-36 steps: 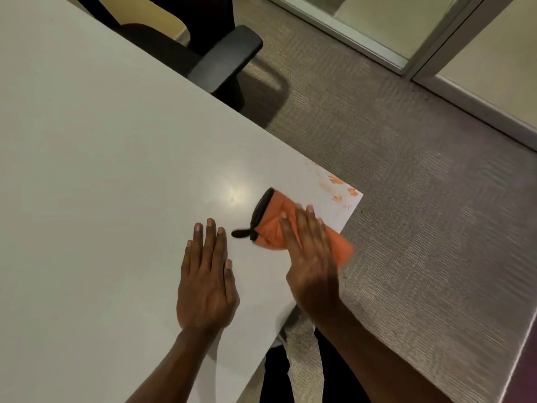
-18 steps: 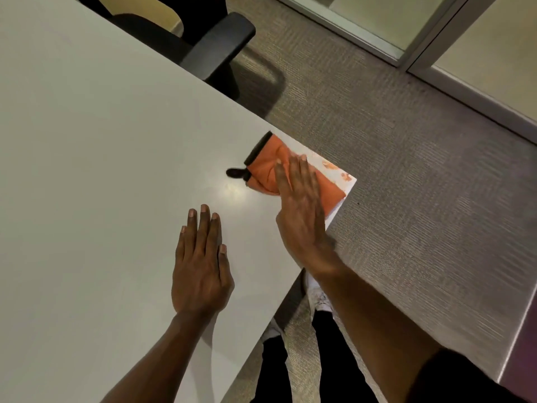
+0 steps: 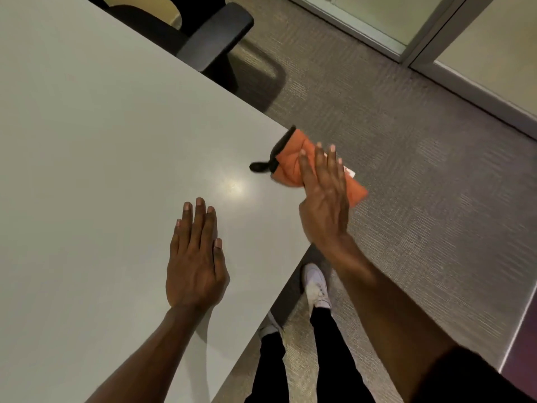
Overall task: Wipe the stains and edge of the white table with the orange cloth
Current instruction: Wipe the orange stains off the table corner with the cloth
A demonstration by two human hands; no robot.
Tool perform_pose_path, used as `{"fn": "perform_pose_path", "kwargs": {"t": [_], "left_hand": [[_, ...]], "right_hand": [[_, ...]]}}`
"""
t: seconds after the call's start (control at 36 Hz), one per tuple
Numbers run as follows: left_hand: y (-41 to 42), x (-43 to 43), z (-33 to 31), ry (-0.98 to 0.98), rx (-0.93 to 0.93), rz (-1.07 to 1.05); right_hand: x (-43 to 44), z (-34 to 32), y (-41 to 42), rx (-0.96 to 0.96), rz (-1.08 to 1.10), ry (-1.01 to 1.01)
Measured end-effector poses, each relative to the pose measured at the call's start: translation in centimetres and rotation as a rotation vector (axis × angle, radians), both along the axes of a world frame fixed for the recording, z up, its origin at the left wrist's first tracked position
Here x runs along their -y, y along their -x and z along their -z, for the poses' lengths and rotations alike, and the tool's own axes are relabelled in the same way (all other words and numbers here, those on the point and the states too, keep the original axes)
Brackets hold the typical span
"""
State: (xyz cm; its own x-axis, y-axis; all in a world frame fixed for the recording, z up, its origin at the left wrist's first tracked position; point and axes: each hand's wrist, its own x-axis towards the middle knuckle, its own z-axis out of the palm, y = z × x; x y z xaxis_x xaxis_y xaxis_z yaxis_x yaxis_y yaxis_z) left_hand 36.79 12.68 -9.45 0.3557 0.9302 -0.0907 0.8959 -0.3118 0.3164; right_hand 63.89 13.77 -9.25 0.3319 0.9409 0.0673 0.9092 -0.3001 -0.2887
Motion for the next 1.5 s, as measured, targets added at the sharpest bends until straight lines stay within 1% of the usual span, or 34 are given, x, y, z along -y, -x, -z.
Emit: {"fn": "perform_pose_path", "kwargs": {"t": [0.11,0.22,0.36,0.42,0.5,0.56,0.67,0.81,0.89,0.94,1.03,1.14,1.25,1.36,1.5], "left_hand": [[-0.1,0.1,-0.1,0.001,0.005,-0.006],[-0.1,0.1,-0.1,0.003,0.009,-0.001],[0.0,0.0,0.1,-0.004,0.011,-0.002],[-0.1,-0.1,0.1,-0.015,0.016,0.002],[-0.1,-0.1,0.1,-0.03,0.022,0.003],[-0.1,0.0,0.0,-0.028,0.024,0.002],[-0.1,0.0,0.0,-0.018,0.02,-0.001],[0.0,0.1,0.0,-0.008,0.019,-0.007],[-0.1,0.1,0.0,-0.006,0.026,-0.008],[0.0,0.0,0.1,-0.009,0.028,-0.004],[0.0,0.0,0.2,-0.018,0.033,-0.003],[-0.1,-0.1,0.3,-0.026,0.041,0.005],[-0.1,-0.1,0.2,-0.021,0.029,-0.001],[-0.2,0.0,0.1,-0.012,0.023,-0.003],[-0.2,0.0,0.1,-0.001,0.025,-0.005]], "right_hand": [[-2.2,-0.4,-1.1,0.009,0.01,0.037],[0.9,-0.6,0.9,-0.007,-0.045,0.049],[8.2,0.1,5.2,-0.13,-0.039,-0.141],[9.5,0.2,5.6,-0.144,-0.036,-0.161],[7.6,0.0,3.9,-0.149,-0.03,-0.122],[5.1,0.0,1.7,-0.115,-0.035,-0.083],[0.3,0.5,-2.1,-0.078,0.02,-0.074],[-1.9,-0.1,-3.0,-0.094,0.099,-0.048],[-0.1,-0.1,-1.6,-0.082,0.072,-0.06],[2.3,0.1,0.0,-0.095,0.048,-0.103],[6.5,0.2,3.4,-0.224,-0.004,-0.227],[8.6,0.0,5.6,-0.244,-0.067,-0.203],[5.7,0.4,3.1,-0.252,-0.09,-0.215],[0.8,0.4,0.4,-0.163,-0.087,-0.134],[-2.8,-0.2,-0.6,-0.135,-0.014,-0.06]]}}
